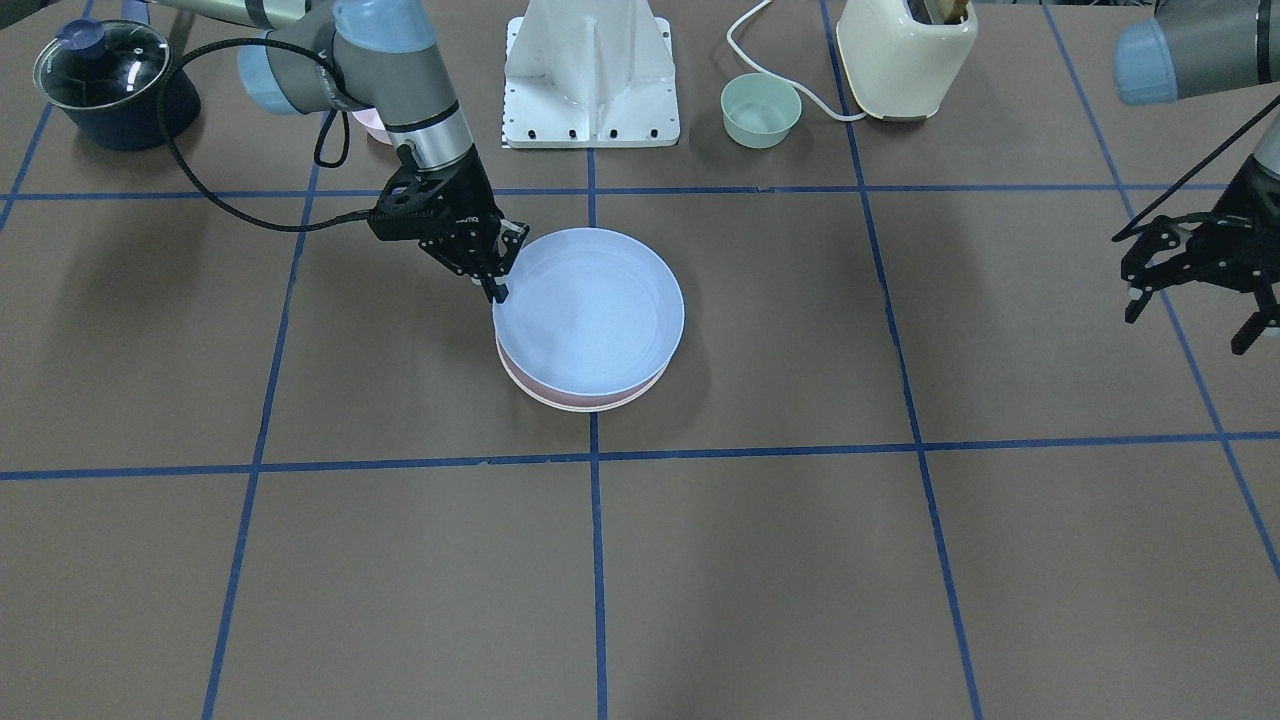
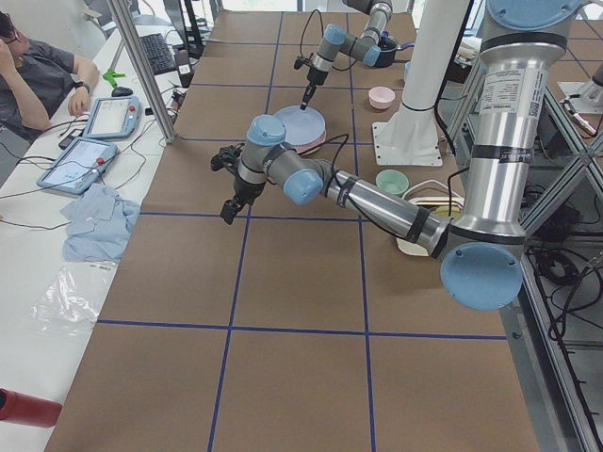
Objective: Stack three plates with pink and blue
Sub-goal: 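Lower the light blue plate onto the pink plate with the right gripper, then open the right gripper and withdraw it away from the stack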
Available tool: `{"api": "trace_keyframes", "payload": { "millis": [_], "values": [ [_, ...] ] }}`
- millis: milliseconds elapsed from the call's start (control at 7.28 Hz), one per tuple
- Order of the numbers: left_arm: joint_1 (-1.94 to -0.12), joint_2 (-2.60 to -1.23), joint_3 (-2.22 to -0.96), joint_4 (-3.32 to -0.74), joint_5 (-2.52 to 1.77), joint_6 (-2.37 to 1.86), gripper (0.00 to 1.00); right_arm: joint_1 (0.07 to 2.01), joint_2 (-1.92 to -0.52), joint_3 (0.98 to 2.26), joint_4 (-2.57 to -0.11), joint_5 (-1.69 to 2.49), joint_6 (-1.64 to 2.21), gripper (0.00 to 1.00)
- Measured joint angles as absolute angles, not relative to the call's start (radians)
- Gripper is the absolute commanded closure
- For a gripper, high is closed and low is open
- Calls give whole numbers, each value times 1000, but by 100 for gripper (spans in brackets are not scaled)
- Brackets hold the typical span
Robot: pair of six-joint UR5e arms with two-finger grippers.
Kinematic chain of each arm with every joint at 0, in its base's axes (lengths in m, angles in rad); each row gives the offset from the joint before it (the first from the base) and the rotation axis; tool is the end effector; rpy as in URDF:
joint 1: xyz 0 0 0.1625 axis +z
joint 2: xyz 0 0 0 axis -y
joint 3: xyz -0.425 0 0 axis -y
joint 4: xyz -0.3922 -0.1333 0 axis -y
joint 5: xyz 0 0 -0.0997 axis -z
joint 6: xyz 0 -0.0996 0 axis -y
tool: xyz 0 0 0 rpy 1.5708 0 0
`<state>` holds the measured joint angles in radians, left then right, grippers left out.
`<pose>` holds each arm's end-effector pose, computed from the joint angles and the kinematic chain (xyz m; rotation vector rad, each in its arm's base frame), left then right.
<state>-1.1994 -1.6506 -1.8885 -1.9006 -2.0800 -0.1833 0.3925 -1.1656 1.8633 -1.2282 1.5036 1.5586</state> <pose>0.1126 -0.5226 0.4330 0.5533 0.6654 0.3614 -0.5048 -0.3605 0.2654 0.2706 -1.0132 0.3800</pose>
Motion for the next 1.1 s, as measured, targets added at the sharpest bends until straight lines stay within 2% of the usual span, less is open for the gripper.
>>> {"api": "trace_keyframes", "payload": {
  "millis": [137,687,1099],
  "values": [
    [-1200,-1651,-1888,-1901,-2080,-185,0,376,-1168,1862,-1231,1491,1559,1],
    [-1200,-1643,-1887,-1908,-2082,-190,0,415,-1148,1873,-1322,1508,1485,0],
    [-1215,-1602,-1887,-1914,-2078,-188,0,726,-1125,1893,-1516,1803,1145,0]
  ]
}}
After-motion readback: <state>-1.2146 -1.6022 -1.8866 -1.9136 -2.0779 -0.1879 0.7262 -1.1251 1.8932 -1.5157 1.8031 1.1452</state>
